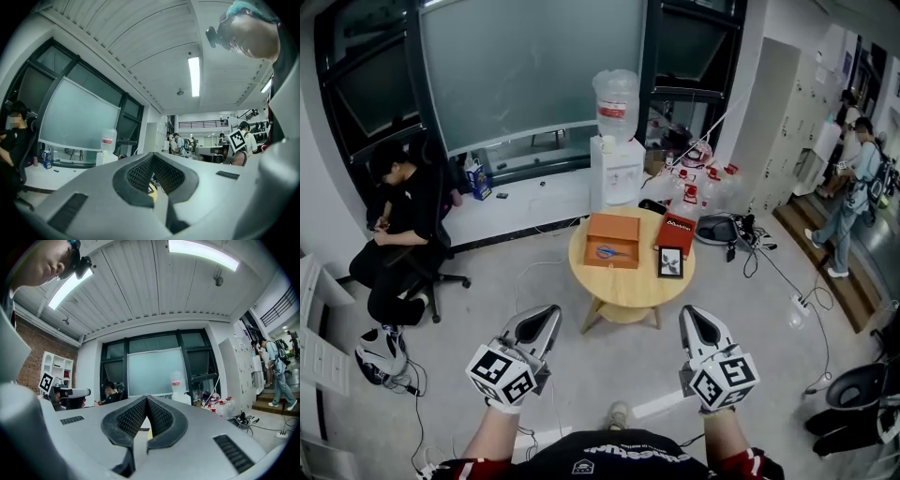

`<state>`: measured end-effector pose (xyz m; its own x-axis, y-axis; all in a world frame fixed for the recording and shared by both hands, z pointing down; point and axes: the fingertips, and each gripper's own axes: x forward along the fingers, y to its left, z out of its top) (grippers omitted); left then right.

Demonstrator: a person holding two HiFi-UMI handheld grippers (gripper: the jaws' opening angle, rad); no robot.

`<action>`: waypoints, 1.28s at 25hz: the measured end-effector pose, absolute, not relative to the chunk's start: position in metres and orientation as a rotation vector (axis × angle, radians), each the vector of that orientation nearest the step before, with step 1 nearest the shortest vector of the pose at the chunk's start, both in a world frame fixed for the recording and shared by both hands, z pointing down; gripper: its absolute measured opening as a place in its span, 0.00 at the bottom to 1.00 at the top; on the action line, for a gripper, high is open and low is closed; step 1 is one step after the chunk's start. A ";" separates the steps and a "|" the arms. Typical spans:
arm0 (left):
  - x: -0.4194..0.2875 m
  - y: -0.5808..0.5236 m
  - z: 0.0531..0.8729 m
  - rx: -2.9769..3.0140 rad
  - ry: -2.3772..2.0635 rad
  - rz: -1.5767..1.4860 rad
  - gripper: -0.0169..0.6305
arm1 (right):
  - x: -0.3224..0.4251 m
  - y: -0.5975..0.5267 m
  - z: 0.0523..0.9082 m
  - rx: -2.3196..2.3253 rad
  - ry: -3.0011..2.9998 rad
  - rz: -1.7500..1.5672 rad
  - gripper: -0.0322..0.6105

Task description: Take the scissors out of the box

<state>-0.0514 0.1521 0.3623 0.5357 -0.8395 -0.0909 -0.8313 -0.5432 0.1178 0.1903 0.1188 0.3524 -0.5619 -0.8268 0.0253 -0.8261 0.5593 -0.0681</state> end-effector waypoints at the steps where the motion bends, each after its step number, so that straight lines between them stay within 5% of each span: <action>1: -0.049 0.145 0.362 2.700 -1.470 -0.209 0.05 | 0.191 0.113 0.352 -1.459 2.774 -0.105 0.09; 32: 0.003 0.001 0.371 2.645 -1.606 -0.045 0.05 | 0.223 -0.059 0.380 -1.241 2.863 -0.227 0.09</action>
<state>0.0025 0.0012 0.3711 0.4615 -0.8872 -0.0005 -0.8858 -0.4608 0.0548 0.2228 -0.0588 0.3804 -0.6853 -0.7269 0.0454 -0.7249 0.6748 -0.1382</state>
